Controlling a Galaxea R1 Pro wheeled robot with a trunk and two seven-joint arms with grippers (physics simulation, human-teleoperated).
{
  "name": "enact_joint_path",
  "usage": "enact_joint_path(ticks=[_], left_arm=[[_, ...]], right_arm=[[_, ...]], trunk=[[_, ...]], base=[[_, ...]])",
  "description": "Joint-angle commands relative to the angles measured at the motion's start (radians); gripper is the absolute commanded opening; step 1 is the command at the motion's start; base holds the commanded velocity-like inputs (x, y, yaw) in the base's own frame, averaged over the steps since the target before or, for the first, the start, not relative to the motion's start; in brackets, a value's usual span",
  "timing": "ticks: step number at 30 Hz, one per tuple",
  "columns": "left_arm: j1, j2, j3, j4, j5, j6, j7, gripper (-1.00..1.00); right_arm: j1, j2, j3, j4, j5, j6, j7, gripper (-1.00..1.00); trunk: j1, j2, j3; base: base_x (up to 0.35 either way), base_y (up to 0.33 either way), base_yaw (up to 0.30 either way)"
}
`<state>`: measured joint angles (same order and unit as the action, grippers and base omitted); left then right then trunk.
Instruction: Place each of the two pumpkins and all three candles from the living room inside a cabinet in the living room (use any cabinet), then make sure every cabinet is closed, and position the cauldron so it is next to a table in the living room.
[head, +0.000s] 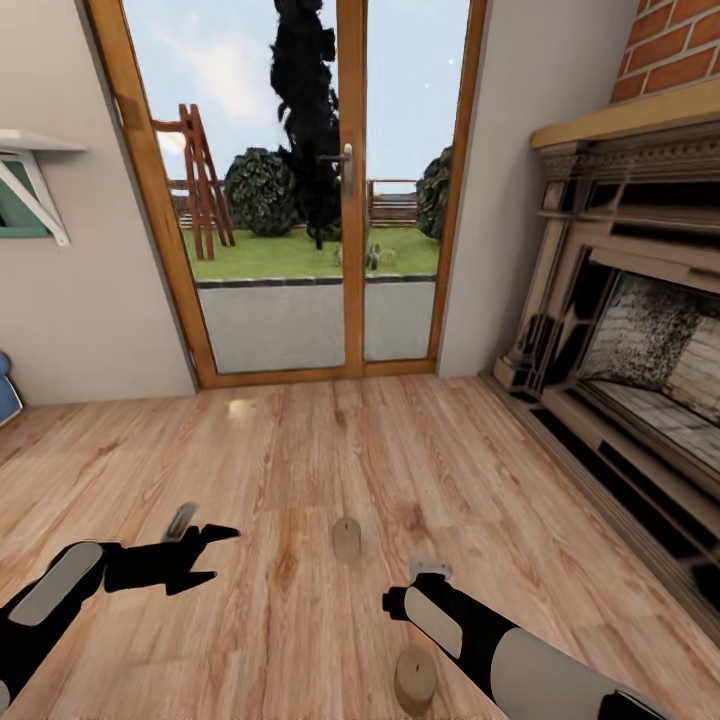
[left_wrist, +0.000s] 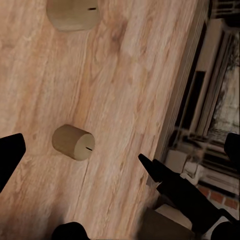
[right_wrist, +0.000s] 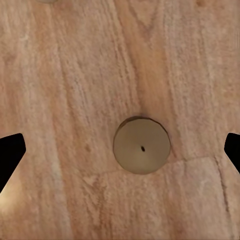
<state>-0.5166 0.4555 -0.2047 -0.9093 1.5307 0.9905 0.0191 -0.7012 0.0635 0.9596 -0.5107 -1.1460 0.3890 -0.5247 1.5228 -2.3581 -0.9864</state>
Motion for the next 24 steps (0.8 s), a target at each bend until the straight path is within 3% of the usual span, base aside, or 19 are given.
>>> enact_joint_path(ticks=[1,16,24], left_arm=[[-0.001,0.004,-0.002,0.013,0.006,0.001,-0.022,1.00],[0.000,0.026,-0.002,0.075,0.008,0.003,-0.211,1.00],[0.001,0.026,-0.003,0.078,0.009,0.004,-0.227,1.00]], right_arm=[[-0.001,-0.001,0.006,-0.001,-0.005,0.002,-0.007,1.00],[-0.001,-0.001,0.007,-0.003,-0.003,-0.012,-0.006,1.00],[-0.001,-0.001,0.007,-0.003,-0.003,-0.022,-0.007,1.00]], trunk=[[0.004,-0.008,-0.004],[0.061,-0.113,-0.051],[0.079,-0.143,-0.079]], base=[[0.000,0.000,0.000],[0.000,0.000,0.000],[0.000,0.000,0.000]])
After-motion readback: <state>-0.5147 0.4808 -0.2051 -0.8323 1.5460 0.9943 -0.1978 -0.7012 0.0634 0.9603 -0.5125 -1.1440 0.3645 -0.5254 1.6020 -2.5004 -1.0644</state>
